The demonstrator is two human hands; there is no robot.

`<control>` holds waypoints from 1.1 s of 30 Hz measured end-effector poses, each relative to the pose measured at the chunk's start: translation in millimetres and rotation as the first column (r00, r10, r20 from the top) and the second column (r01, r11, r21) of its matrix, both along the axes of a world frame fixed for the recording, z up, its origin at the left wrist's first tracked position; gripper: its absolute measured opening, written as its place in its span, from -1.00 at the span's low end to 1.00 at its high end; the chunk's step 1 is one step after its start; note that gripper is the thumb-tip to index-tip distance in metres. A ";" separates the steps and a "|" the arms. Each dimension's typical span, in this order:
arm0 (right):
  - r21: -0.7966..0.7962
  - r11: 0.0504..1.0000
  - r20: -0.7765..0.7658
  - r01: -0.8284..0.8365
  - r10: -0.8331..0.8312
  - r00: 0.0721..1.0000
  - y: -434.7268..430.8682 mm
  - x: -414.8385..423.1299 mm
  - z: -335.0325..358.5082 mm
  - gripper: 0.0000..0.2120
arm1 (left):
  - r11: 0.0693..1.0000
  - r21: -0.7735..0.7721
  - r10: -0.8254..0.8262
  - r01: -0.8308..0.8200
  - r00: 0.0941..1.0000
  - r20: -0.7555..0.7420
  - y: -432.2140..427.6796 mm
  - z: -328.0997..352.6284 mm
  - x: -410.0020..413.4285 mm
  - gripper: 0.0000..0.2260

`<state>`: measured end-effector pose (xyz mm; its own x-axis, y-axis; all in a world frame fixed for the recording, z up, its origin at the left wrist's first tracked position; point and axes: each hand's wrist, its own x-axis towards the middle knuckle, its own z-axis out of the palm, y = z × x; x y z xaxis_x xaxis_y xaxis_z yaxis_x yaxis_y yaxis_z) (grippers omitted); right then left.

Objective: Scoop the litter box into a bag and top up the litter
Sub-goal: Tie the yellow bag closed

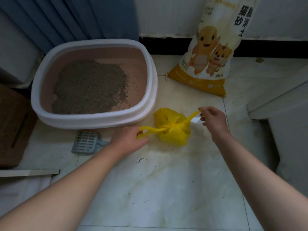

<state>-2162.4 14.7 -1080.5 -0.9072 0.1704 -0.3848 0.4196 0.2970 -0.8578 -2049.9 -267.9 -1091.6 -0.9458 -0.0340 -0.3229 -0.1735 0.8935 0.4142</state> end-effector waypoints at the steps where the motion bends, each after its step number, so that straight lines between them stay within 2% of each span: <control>1: 0.074 0.995 -0.044 -0.067 0.070 0.997 0.5 1.3 -0.5 -0.84 | 0.999 0.031 -0.008 0.008 1.000 -0.003 7.6 3.5 -3.0 -0.67; 3: 0.272 0.948 -0.137 -0.166 0.209 0.968 -0.8 4.4 -2.5 -0.78 | 0.996 0.088 -0.001 0.004 0.999 -0.039 23.6 13.4 -10.6 -0.64; 5: 0.535 0.818 -0.219 -0.213 0.378 0.900 -1.2 7.4 -4.8 -0.73 | 0.996 0.093 0.014 -0.005 0.995 -0.100 33.8 18.8 -17.0 -0.60; 7: 0.684 0.689 -0.234 -0.239 0.518 0.823 0.8 7.9 -4.1 -0.69 | 0.999 0.049 0.001 0.006 0.990 -0.142 37.9 18.1 -22.1 -0.50; 11: 0.744 0.549 -0.123 -0.381 0.673 0.729 4.8 8.3 -2.8 -0.73 | 0.989 -0.095 -0.134 0.111 0.948 -0.288 43.6 18.5 -24.1 -0.42; 13: 0.757 0.522 -0.101 -0.393 0.688 0.719 6.5 8.8 -4.6 -0.75 | 0.987 -0.121 -0.145 0.108 0.925 -0.350 45.4 23.5 -25.4 -0.40; 14: 0.764 0.512 -0.089 -0.393 0.687 0.721 7.9 8.4 -5.9 -0.78 | 0.982 -0.149 -0.161 0.119 0.936 -0.313 45.8 26.9 -27.0 -0.42; 17: 0.776 0.456 -0.014 -0.436 0.704 0.710 8.7 8.9 -9.4 -0.80 | 0.926 -0.291 -0.261 0.239 0.965 -0.035 44.7 28.3 -29.2 -0.58; 19: 0.757 0.445 0.032 -0.478 0.706 0.707 8.0 10.8 -10.5 -0.77 | 0.899 -0.316 -0.305 0.302 0.951 0.041 42.7 25.0 -26.9 -0.69; 22: 0.739 0.424 0.081 -0.523 0.715 0.694 9.5 14.6 -15.6 -0.76 | 0.943 -0.211 -0.258 0.258 0.966 0.031 36.2 19.9 -24.0 -0.81; 25: 0.674 0.504 0.070 -0.540 0.684 0.726 10.5 16.6 -17.7 -0.78 | 0.963 -0.132 -0.241 0.236 0.970 -0.025 35.2 15.4 -21.3 -0.91; 26: 0.652 0.531 0.059 -0.541 0.676 0.735 10.1 17.8 -17.4 -0.78 | 0.962 -0.135 -0.248 0.239 0.967 -0.057 37.7 15.3 -19.6 -0.86; 30: 0.614 0.599 0.007 -0.514 0.647 0.762 8.3 19.4 -15.7 -0.78 | 0.931 -0.237 -0.329 0.276 0.916 -0.228 54.7 17.0 -18.1 -0.37; 33: 0.572 0.652 -0.021 -0.498 0.618 0.786 8.8 19.5 -16.3 -0.78 | 0.862 -0.330 -0.481 0.385 0.827 -0.290 70.5 19.0 -27.2 -0.27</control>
<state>-2142.9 23.5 -1096.8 -0.9390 -0.2808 -0.1988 -0.1334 0.8297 -0.5420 -2077.1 -197.4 -1072.6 -0.9276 0.3735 -0.0044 0.3700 0.9203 0.1272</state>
